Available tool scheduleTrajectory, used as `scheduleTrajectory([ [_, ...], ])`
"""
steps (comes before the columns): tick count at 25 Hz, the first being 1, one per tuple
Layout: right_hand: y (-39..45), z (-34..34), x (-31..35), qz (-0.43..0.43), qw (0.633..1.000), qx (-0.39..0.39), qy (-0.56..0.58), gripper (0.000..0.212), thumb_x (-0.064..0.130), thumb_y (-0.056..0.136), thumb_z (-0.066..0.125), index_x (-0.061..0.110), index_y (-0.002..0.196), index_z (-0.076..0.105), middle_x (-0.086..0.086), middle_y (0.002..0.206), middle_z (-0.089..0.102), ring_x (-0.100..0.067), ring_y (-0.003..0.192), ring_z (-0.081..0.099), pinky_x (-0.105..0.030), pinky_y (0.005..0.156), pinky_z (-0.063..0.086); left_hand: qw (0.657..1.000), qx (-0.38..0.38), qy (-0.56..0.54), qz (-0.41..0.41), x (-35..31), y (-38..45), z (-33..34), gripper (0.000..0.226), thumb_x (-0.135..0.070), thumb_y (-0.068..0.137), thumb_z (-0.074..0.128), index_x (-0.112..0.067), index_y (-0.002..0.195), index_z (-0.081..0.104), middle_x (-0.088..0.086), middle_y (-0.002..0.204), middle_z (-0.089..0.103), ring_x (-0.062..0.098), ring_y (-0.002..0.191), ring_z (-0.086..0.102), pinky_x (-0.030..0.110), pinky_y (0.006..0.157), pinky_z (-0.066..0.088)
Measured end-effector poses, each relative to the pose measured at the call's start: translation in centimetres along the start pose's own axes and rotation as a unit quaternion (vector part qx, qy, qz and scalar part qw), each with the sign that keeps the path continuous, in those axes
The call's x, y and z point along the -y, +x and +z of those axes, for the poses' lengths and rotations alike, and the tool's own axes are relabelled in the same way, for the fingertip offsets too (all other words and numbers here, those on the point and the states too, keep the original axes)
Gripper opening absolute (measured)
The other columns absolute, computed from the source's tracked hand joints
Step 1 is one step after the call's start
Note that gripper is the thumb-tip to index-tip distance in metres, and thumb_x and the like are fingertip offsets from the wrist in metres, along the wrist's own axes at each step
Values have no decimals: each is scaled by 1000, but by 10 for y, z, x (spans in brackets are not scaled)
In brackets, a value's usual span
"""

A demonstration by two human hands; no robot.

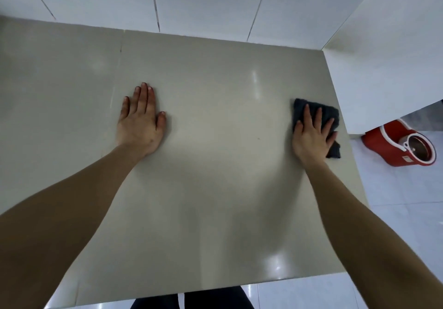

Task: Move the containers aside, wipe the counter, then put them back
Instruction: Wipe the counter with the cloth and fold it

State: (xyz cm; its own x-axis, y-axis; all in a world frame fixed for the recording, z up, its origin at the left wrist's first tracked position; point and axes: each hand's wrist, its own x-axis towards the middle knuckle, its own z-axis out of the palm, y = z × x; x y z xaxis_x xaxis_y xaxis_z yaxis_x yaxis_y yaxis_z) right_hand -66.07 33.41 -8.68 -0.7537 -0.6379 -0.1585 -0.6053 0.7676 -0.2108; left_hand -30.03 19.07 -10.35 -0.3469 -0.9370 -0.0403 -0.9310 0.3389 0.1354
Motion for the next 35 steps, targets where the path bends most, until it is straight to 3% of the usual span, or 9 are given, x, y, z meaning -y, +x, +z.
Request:
scheduleTrajectory([
  [2, -24, 16, 38, -28, 999, -13, -7, 57, 44, 98, 22, 36, 153, 12, -1, 164, 6, -36, 149, -2, -56, 118, 2, 1000, 3, 1, 0, 0, -1, 0, 65, -38, 97, 17, -7, 152, 1, 9, 162, 0, 20, 149, -1, 39, 122, 0],
  [6, -168, 60, 107, -277, 960, 16, -41, 59, 45, 94, 21, 35, 152, 20, -1, 161, 19, -37, 149, 8, -55, 119, 7, 999, 35, -13, -7, -2, 3, -2, 65, -38, 98, 19, -7, 152, -1, 8, 162, -4, 19, 149, -4, 38, 121, -3],
  [9, -238, 62, 80, -387, 920, 51, -42, 54, 44, 97, 32, 40, 150, 21, 6, 161, 20, -30, 150, 7, -50, 120, 5, 997, 60, -21, 55, 16, -6, -10, 65, -40, 99, 20, -9, 152, -1, 6, 162, -5, 17, 149, -7, 36, 121, -6],
  [14, -163, 35, 19, -235, 970, 15, -67, 58, 50, 94, 23, 40, 151, 21, 5, 161, 18, -30, 150, 8, -55, 119, 9, 999, 16, -14, 35, 124, -95, -29, 72, -50, 92, 9, -12, 153, 7, 4, 162, 5, 14, 149, -1, 22, 115, -17],
  [19, -64, 39, 131, -104, 994, 22, -17, 56, 44, 99, 28, 36, 153, 14, 1, 163, 8, -37, 149, -4, -59, 117, -1, 999, 15, -6, -28, 161, -142, -26, 68, -46, 93, 10, -13, 153, 3, 2, 162, 2, 13, 149, -3, 33, 121, -6],
  [22, -70, 60, 224, -180, 983, 40, -28, 56, 45, 100, 24, 37, 153, 10, 1, 164, 3, -37, 149, -7, -59, 117, -3, 1000, 5, -2, -20, 161, -140, -24, 67, -43, 94, 12, -12, 153, 4, 3, 162, 2, 14, 149, -3, 39, 122, 1],
  [26, -186, 95, 283, -370, 926, 57, -59, 55, 42, 99, 28, 35, 152, 18, -1, 163, 12, -38, 149, 2, -59, 117, 4, 1000, 11, 1, -18, 167, -142, -23, 66, -42, 95, 11, -11, 153, 2, 4, 162, 0, 15, 149, -4, 41, 122, 3],
  [30, -279, 92, 203, -427, 900, 74, -49, 55, 45, 97, 29, 40, 151, 19, 7, 162, 16, -30, 150, 2, -53, 120, 3, 1000, 13, 3, -11, 168, -142, -23, 66, -42, 95, 7, -11, 153, -1, 5, 162, -2, 15, 149, -6, 39, 122, 0],
  [35, -223, 54, 86, -163, 983, 33, -73, 58, 50, 94, 19, 42, 151, 11, 7, 163, 7, -29, 150, -3, -57, 118, 2, 1000, 12, -2, -9, 169, -142, -22, 68, -42, 93, 7, -8, 152, 1, 7, 162, 0, 17, 149, -4, 40, 122, -1],
])
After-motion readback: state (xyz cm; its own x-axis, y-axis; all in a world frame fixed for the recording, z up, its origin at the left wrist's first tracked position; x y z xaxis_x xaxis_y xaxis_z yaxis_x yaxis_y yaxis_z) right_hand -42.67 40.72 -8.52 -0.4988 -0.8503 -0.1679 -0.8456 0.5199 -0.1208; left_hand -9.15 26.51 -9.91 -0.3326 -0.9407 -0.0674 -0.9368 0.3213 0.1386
